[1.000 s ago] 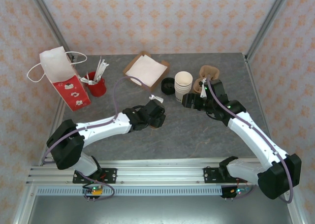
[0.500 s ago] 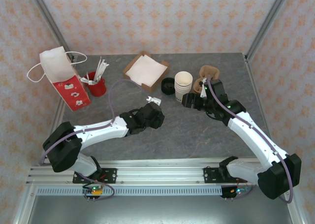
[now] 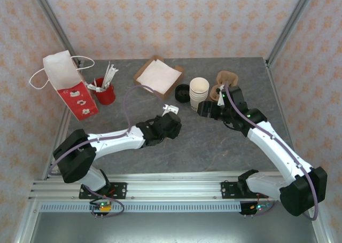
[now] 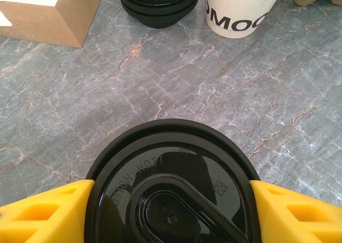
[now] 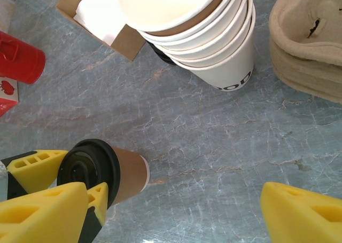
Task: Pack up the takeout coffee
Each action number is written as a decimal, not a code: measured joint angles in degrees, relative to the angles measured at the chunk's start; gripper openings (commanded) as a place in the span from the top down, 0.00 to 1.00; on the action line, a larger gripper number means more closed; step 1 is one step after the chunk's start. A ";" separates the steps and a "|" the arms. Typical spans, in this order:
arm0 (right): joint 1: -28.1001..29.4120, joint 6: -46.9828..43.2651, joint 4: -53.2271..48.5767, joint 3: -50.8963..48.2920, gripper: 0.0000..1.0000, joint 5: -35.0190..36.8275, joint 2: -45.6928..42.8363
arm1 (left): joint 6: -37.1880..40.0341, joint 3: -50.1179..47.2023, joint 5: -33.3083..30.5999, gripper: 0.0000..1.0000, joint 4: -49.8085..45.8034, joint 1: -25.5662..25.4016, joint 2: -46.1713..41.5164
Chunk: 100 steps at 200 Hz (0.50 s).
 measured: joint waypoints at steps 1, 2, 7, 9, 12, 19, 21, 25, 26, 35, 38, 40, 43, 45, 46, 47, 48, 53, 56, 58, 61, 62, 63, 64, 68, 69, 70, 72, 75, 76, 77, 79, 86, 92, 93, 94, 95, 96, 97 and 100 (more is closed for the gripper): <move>0.00 -0.02 0.00 0.00 0.16 0.00 0.00 | 0.00 0.04 0.00 0.42 0.00 0.00 0.02; 0.00 0.00 0.00 0.00 0.16 0.02 0.00 | 0.00 0.07 0.00 0.42 -0.02 0.00 0.04; 0.00 -0.02 -0.02 0.00 0.16 0.02 0.00 | -0.02 0.22 -0.02 0.42 -0.02 0.00 0.22; 0.00 -0.02 -0.04 0.04 0.16 0.04 0.00 | -0.02 0.31 -0.02 0.42 0.00 0.00 0.33; 0.00 -0.04 -0.11 0.09 0.16 0.04 0.00 | -0.02 0.44 -0.04 0.42 0.00 0.00 0.44; 0.00 -0.07 -0.24 0.20 0.16 0.07 0.00 | 0.00 0.83 -0.07 0.42 -0.02 0.00 0.83; 0.00 -0.07 -0.26 0.22 0.16 0.11 -0.02 | -0.02 0.96 -0.04 0.42 0.00 0.00 0.98; 0.00 -0.11 -0.28 0.26 0.16 0.26 -0.02 | -0.02 1.25 -0.04 0.42 0.02 0.00 1.29; 0.00 -0.13 -0.28 0.26 0.16 0.24 -0.02 | -0.02 1.29 -0.04 0.42 0.04 0.00 1.33; 0.00 -0.22 -0.39 0.39 0.16 0.48 -0.04 | -0.02 1.79 0.09 0.41 0.15 0.00 1.79; 0.00 -0.22 -0.44 0.42 0.16 0.57 -0.04 | -0.02 1.86 0.11 0.41 0.22 0.00 1.88; 0.00 -0.22 -0.46 0.42 0.16 0.68 -0.07 | -0.02 1.92 0.13 0.41 0.22 0.00 1.90; 0.00 -0.24 -0.50 0.42 0.16 0.72 -0.13 | -0.02 1.99 0.17 0.40 0.20 0.00 1.90; 0.00 -0.24 -0.55 0.42 0.16 0.83 -0.13 | -0.02 1.99 0.22 0.40 0.20 0.00 1.90; 0.00 -0.24 -0.57 0.42 0.16 0.87 -0.13 | -0.02 2.03 0.28 0.40 0.17 0.00 1.88; 0.00 -0.24 -0.63 0.42 0.16 0.90 -0.15 | -0.02 2.03 0.33 0.40 0.20 0.00 1.86; 0.00 -0.24 -0.66 0.42 0.16 0.92 -0.17 | -0.02 2.05 0.37 0.40 0.17 0.00 1.84; 0.00 -0.28 -0.76 0.44 0.16 1.09 -0.26 | -0.02 2.10 0.57 0.39 0.15 0.00 1.81; 0.00 -0.37 -0.87 0.44 0.16 1.14 -0.35 | -0.02 2.25 0.66 0.39 0.11 0.00 1.66; 0.00 -0.44 -0.92 0.46 0.16 1.18 -0.35 | -0.02 2.34 0.72 0.38 0.09 0.00 1.55; 0.00 -0.44 -1.03 0.46 0.16 1.33 -0.42 | -0.02 2.51 0.92 0.37 -0.04 0.00 1.42; 0.00 -0.46 -1.09 0.50 0.15 1.31 -0.44 | -0.02 2.56 0.96 0.37 -0.09 0.00 1.38; 0.00 -0.48 -1.11 0.50 0.16 1.33 -0.44 | -0.02 2.58 0.98 0.37 -0.13 0.00 1.33; 0.00 -0.48 -1.18 0.52 0.15 1.40 -0.44 | -0.02 2.67 1.07 0.37 -0.26 0.00 1.22; 0.00 -0.52 -1.29 0.55 0.15 1.51 -0.50 | -0.02 2.93 1.29 0.36 -0.52 0.00 1.16; 0.00 -0.52 -1.31 0.55 0.15 1.53 -0.52 | -0.02 2.97 1.31 0.36 -0.59 0.00 1.14; 0.00 -0.57 -1.36 0.57 0.15 1.57 -0.55 | -0.02 3.10 1.38 0.36 -0.76 0.00 1.09; 0.00 -0.63 -1.49 0.63 0.15 1.62 -0.55 | -0.02 3.19 1.42 0.35 -0.87 0.00 1.09; 0.00 -0.63 -1.60 0.70 0.15 1.73 -0.55 | -0.02 3.37 1.64 0.34 -1.16 0.00 1.11; 0.00 -0.66 -1.62 0.74 0.15 1.75 -0.55 | -0.04 3.48 1.73 0.34 -1.33 0.00 1.11; 0.00 -0.66 -1.64 0.76 0.15 1.77 -0.57 | -0.04 3.52 1.79 0.34 -1.44 0.00 1.11; 0.00 -0.68 -1.70 0.81 0.15 1.81 -0.57 | -0.04 3.63 1.90 0.33 -1.64 0.00 1.11; 0.00 -0.72 -1.90 1.09 0.15 1.97 -0.57 | -0.07 4.07 2.34 0.31 -2.47 0.00 1.11; 0.00 -0.90 -2.01 1.33 0.15 2.08 -0.55 | -0.07 4.52 2.73 0.30 -3.32 -0.02 1.14; 0.00 -0.90 -2.01 1.38 0.15 2.12 -0.57 | -0.09 4.57 2.78 0.30 -3.37 -0.02 1.14; 0.00 -0.90 -2.01 1.42 0.15 2.14 -0.55 | -0.09 4.61 2.80 0.30 -3.45 -0.02 1.14; 0.00 -0.94 -2.01 1.44 0.15 2.19 -0.57 | -0.11 4.70 2.91 0.29 -3.69 -0.02 1.16; 0.00 -0.96 -2.01 1.49 0.16 2.19 -0.57 | -0.11 4.74 2.95 0.29 -3.78 -0.02 1.18; 0.00 -0.98 -2.01 1.53 0.15 2.19 -0.57 | -0.13 4.83 3.04 0.29 -3.93 -0.07 1.20; 0.00 -1.05 -2.01 1.62 0.15 2.23 -0.57 | -0.20 5.05 3.13 0.28 -4.31 -0.13 1.22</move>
